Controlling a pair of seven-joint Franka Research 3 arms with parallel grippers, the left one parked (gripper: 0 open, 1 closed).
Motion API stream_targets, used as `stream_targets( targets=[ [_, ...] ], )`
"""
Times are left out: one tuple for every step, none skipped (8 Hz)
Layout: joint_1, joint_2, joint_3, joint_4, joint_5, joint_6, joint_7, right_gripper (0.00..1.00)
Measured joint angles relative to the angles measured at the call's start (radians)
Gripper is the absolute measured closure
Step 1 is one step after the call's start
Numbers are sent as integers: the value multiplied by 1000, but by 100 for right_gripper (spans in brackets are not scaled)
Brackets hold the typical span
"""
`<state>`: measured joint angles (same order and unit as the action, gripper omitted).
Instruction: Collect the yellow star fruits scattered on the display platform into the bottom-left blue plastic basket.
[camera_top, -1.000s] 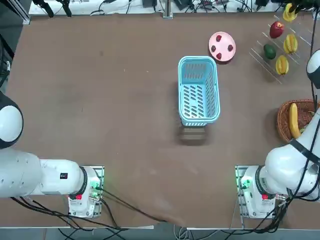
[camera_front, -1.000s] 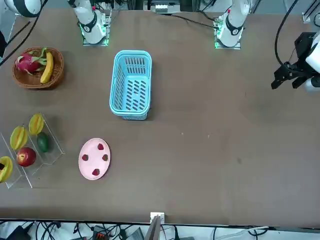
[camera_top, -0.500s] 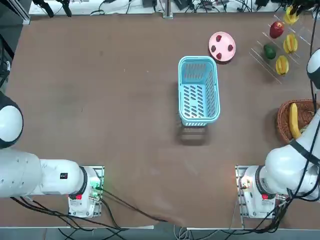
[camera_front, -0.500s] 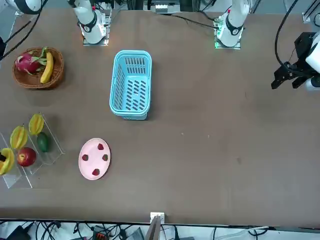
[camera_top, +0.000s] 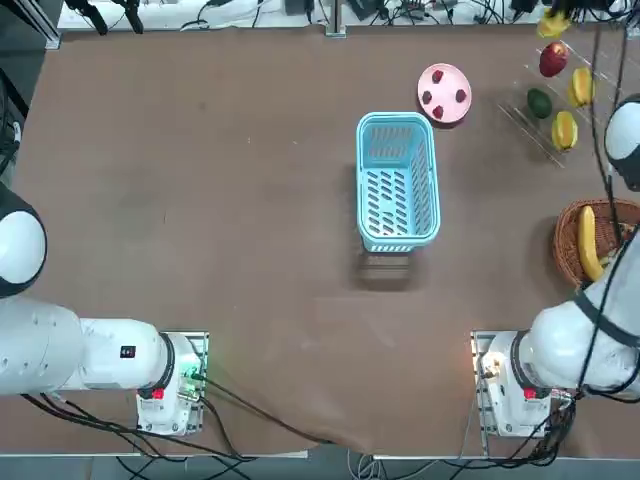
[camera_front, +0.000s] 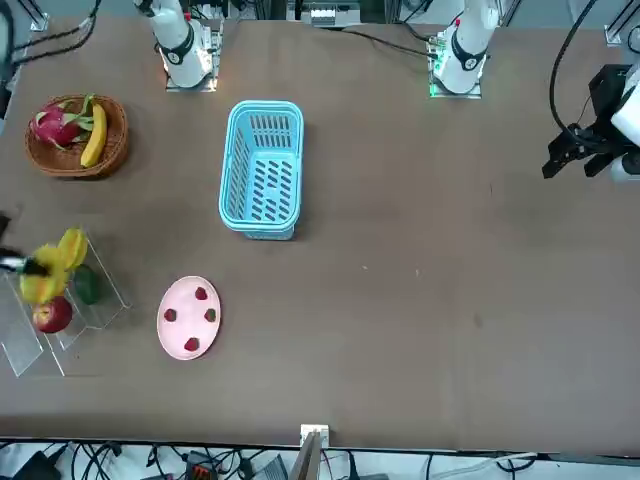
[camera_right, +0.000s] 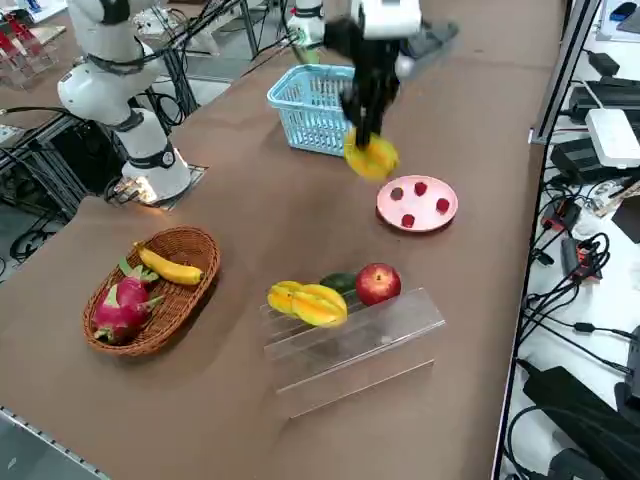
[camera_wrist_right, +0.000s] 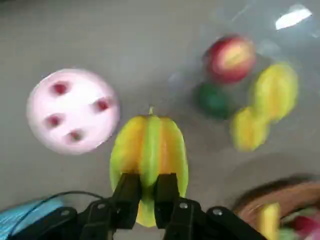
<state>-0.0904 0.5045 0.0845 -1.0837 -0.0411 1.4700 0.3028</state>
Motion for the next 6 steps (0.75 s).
stream_targets(
  targets=[
    [51,-53,11,-81,57,-2,94,80],
    [105,-118,17,-185,87,15,177,80],
    [164,-195,21,-309,114,63,258,80],
    [232,-284,23,-457,155,140,341,80],
    [303,-374,26,-614,199,247,420,80],
    [381,-453,29,-767,225,377,512,80]
  ],
)
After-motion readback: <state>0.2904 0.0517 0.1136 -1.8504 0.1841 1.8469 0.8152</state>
